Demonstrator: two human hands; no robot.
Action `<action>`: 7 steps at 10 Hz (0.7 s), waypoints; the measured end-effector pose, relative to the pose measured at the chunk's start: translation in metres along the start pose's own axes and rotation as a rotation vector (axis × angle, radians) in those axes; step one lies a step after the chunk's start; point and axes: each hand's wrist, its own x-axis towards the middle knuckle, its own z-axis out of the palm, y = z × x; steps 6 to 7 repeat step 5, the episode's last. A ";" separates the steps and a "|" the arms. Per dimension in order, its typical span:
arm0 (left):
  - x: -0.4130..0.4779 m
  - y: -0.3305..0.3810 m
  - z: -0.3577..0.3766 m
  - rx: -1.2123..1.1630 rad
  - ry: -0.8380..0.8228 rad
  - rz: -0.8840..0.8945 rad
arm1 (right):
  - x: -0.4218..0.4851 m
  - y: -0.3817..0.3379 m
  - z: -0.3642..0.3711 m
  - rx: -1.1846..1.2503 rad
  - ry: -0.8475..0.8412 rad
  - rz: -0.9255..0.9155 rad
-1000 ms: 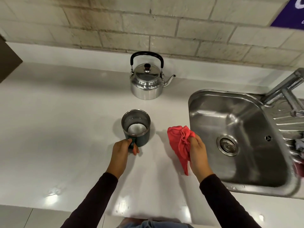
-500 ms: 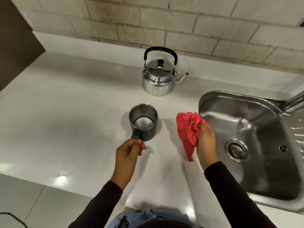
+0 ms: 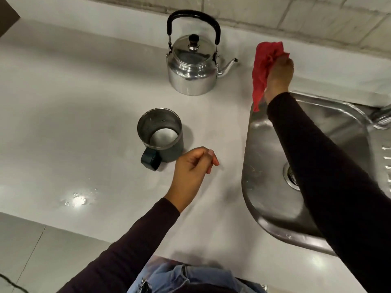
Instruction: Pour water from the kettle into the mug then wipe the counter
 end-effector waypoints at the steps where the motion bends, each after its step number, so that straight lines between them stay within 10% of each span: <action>1: 0.003 -0.003 0.004 0.008 0.009 -0.016 | 0.014 0.025 0.023 -0.376 -0.102 -0.172; 2: 0.003 -0.005 0.005 0.007 0.005 -0.025 | 0.013 0.052 0.028 -0.871 -0.299 -0.323; 7: 0.018 0.024 0.010 -0.005 -0.165 -0.003 | -0.005 0.037 0.006 -0.995 -0.463 -0.389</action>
